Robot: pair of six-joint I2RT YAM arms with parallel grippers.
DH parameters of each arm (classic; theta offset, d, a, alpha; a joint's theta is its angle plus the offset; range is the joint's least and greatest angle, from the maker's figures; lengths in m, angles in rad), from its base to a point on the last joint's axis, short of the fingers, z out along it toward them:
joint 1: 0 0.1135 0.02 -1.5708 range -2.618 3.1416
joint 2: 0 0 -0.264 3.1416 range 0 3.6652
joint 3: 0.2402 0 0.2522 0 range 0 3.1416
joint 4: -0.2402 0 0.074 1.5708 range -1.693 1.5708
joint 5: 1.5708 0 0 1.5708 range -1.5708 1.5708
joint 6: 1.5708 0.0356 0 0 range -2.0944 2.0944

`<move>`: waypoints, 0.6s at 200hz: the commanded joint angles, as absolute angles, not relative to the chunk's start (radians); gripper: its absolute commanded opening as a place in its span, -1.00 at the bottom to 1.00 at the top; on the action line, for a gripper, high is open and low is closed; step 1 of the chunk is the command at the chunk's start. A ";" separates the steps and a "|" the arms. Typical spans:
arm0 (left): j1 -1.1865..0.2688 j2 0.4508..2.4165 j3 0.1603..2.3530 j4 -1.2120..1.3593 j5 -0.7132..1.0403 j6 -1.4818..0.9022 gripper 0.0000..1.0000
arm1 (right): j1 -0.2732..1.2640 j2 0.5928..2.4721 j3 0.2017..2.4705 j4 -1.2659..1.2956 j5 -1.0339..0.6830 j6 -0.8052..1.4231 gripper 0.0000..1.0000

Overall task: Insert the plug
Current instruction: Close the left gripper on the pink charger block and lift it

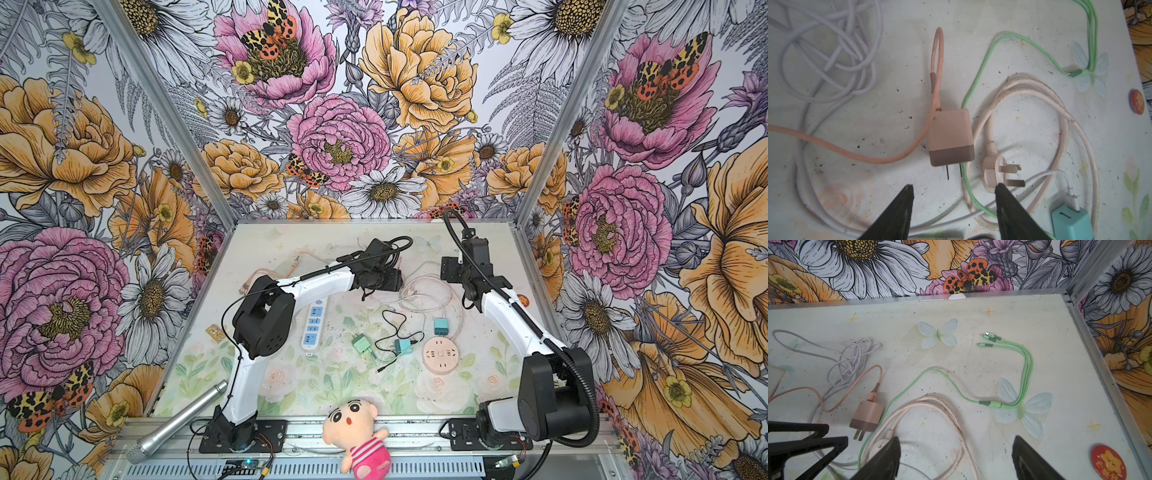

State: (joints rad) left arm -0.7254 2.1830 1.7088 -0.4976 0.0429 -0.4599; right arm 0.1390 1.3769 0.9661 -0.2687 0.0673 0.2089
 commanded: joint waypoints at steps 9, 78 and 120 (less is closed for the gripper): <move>-0.735 2.233 1.755 -0.492 0.063 -0.504 0.28 | 0.147 1.377 0.990 -0.273 0.068 0.203 0.70; -0.731 2.325 1.861 -0.541 0.070 -0.555 0.25 | 0.147 1.380 0.995 -0.276 0.061 0.207 0.71; -0.730 2.360 1.900 -0.601 0.055 -0.555 0.18 | 0.147 1.388 0.992 -0.277 0.060 0.207 0.71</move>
State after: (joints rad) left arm -0.7292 2.3344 1.8709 -0.5541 0.0502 -0.5442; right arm 0.1390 1.3769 0.9661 -0.2779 0.0666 0.2089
